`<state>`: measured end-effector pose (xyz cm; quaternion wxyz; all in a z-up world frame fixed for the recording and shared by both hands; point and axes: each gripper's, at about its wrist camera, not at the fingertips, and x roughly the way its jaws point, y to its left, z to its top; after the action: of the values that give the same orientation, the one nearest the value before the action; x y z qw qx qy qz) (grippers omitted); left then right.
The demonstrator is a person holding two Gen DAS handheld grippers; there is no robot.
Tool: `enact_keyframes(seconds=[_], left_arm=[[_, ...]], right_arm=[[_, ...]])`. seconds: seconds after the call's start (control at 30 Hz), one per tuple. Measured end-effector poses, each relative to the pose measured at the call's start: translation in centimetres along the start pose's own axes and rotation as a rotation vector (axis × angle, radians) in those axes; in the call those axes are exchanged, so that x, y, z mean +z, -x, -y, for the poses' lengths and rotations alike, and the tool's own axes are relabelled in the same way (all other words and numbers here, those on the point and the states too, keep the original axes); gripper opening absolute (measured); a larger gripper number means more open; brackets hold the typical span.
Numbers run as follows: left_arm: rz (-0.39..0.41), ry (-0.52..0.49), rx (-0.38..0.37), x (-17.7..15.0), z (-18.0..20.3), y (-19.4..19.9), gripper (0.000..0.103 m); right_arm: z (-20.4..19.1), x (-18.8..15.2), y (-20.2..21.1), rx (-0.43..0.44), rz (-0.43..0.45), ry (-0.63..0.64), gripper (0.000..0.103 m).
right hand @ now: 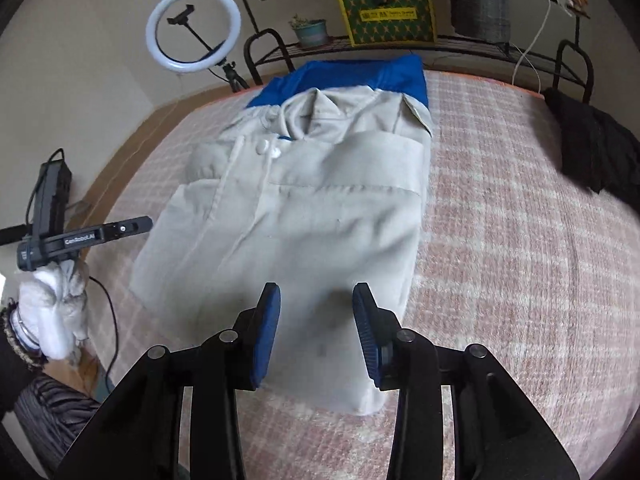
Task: Fold large clothes
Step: 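Press the folded jacket flat with the left and right grippers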
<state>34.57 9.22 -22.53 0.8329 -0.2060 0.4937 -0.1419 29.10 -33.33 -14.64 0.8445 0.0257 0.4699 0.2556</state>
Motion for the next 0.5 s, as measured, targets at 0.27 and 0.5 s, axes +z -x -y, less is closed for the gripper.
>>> enact_keyframes(seconds=[0.27, 0.5], left_arm=[[-0.052, 0.088, -0.102, -0.9, -1.0, -0.6, 0.004], [-0.018, 0.006, 0.045, -2.3, -1.3, 0.4, 0.002]], right_arm=[[-5.5, 2.1, -5.2, 0.063, -0.023, 0.076, 0.037], [-5.0, 1.6, -9.5, -0.025, -0.093, 0.074, 0.035]])
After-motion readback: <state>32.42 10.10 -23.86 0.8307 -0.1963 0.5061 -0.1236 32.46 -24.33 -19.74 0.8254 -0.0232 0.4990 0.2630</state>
